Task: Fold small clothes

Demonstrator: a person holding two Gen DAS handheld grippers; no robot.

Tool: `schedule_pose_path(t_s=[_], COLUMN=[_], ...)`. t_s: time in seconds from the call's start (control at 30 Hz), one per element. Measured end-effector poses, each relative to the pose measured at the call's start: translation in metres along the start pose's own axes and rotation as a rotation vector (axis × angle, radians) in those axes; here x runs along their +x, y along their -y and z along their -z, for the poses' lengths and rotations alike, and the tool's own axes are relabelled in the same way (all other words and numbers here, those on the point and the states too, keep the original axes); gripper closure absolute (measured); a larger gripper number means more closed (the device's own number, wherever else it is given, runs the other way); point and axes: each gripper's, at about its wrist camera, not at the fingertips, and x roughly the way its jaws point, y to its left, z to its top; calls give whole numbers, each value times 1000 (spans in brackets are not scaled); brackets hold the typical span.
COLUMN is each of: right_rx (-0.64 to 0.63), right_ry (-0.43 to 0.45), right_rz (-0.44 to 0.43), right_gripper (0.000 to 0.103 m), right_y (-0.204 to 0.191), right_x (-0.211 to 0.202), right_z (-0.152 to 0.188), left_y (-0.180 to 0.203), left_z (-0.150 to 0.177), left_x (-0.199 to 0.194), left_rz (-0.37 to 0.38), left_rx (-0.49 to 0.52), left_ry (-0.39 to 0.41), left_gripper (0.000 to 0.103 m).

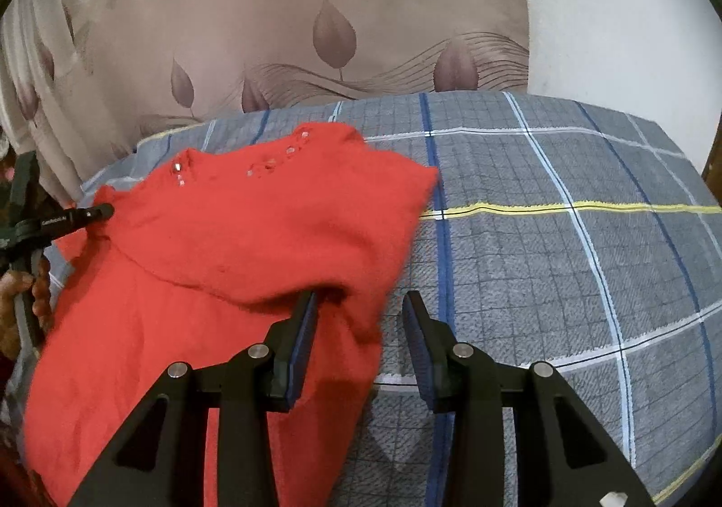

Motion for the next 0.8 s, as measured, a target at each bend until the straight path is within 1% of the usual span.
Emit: schedule_pose_path(t_s=[0.07, 0.13, 0.17, 0.2, 0.27, 0.3, 0.4, 0.47, 0.57, 0.63, 0.67, 0.7, 0.73, 0.77, 0.8], right_rx=[16, 16, 17, 21, 56, 81, 173, 195, 189, 194, 189, 177, 151, 133, 119], right_ry=[-1, 3, 10, 17, 34, 35, 21, -14, -72, -107, -110, -113, -114, -122, -123], right_rz=[-8, -17, -29, -43, -64, -74, -110, -128, -122, -130, -139, -143, -123, -93, -67], right_gripper=[66, 66, 66, 62, 54, 54, 54, 54, 54, 54, 54, 59, 69, 99, 98], right_y=[3, 3, 3, 4, 12, 17, 35, 40, 42, 41, 39, 36, 32, 30, 29], right_x=[0, -1, -3, -5, -8, -9, -4, 8, 35, 54, 60, 65, 70, 74, 75], right_z=[0, 0, 0, 0, -2, -4, -18, -31, -48, -56, -59, -61, -65, -67, -70], left_y=[-12, -23, -26, -28, -23, -18, -12, -16, -32, -35, -34, -33, -33, -33, -33], left_z=[2, 11, 14, 17, 17, 17, 18, 18, 19, 19, 19, 19, 18, 19, 19], left_x=[-2, 5, 7, 9, 9, 12, 17, 18, 15, 14, 15, 15, 14, 14, 14], left_rz=[-33, -76, -76, -66, -55, -42, -48, -47, -10, -1, -5, -11, -13, -12, -10], left_rx=[-48, -86, -103, -112, -98, -77, -50, -76, -150, -163, -159, -153, -152, -153, -155], left_ry=[5, -17, -19, -13, -4, -10, -28, -29, -25, -23, -23, -23, -23, -23, -23], left_gripper=[99, 99, 99, 99, 99, 99, 99, 99, 97, 97, 97, 97, 97, 97, 97])
